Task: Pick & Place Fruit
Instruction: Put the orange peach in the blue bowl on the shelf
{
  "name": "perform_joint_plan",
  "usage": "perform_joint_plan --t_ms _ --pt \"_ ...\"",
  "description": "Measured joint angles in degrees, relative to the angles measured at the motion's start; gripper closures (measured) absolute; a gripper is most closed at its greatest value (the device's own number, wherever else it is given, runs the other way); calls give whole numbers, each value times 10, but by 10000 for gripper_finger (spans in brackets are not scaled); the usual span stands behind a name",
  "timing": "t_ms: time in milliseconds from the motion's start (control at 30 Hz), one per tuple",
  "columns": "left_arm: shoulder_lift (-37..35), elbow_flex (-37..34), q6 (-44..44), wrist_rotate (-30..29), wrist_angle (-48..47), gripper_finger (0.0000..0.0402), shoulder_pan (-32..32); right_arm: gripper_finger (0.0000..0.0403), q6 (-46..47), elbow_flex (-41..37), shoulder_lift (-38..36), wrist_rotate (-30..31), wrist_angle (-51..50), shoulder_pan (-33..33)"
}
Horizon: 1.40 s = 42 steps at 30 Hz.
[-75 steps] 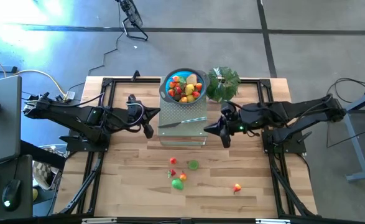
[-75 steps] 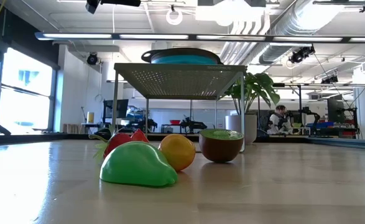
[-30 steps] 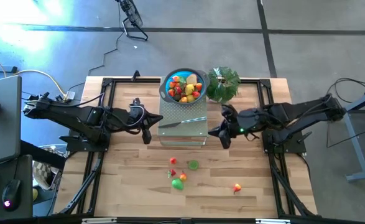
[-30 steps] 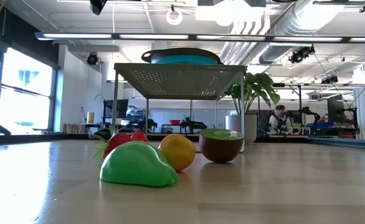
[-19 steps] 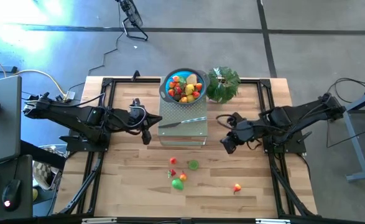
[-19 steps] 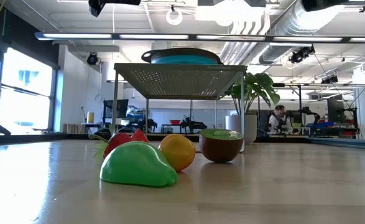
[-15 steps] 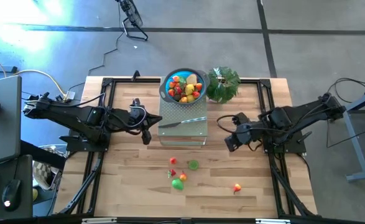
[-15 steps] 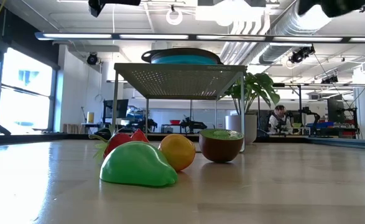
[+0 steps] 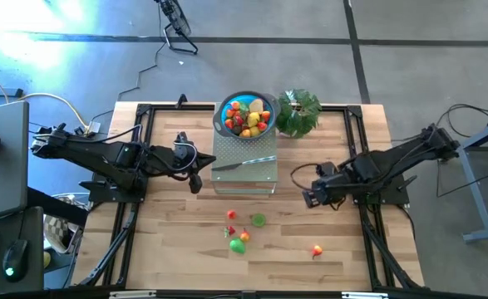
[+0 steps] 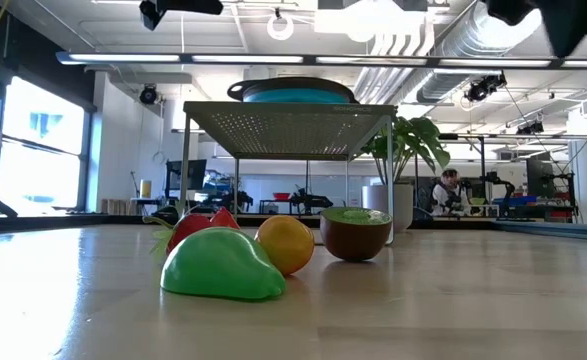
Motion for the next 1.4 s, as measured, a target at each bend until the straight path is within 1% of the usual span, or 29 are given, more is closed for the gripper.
perform_joint_plan --t_ms 133,400,467,633,700,767,833,1033,1133,1233,1333,1400 --pt "0 0 -12 0 -8 402 0 401 56 0 23 -31 0 36" --pt "0 0 -12 0 -9 402 0 401 181 0 65 -49 15 131" --pt "0 0 -12 0 -9 402 0 401 198 0 77 -52 15 150" --pt "0 0 -12 0 -9 402 0 393 202 0 109 -58 13 179" --pt "0 0 -12 0 -9 402 0 376 202 -1 122 -72 14 180" --pt "0 0 -12 0 -9 402 0 348 201 -1 136 -82 15 180" --pt "0 0 -12 0 -11 402 0 312 198 -1 151 -86 17 180" --pt "0 0 -13 0 -24 402 0 187 181 -1 196 -93 18 180" --pt "0 0 -13 0 -24 402 0 143 180 -1 211 -116 41 184" --pt "0 0 -13 0 -24 402 0 126 182 -1 221 -116 85 192" --pt "0 0 -13 0 -24 402 0 126 202 -2 225 -67 124 207" --pt "0 0 -13 0 -24 402 0 131 225 -2 230 -37 131 212"
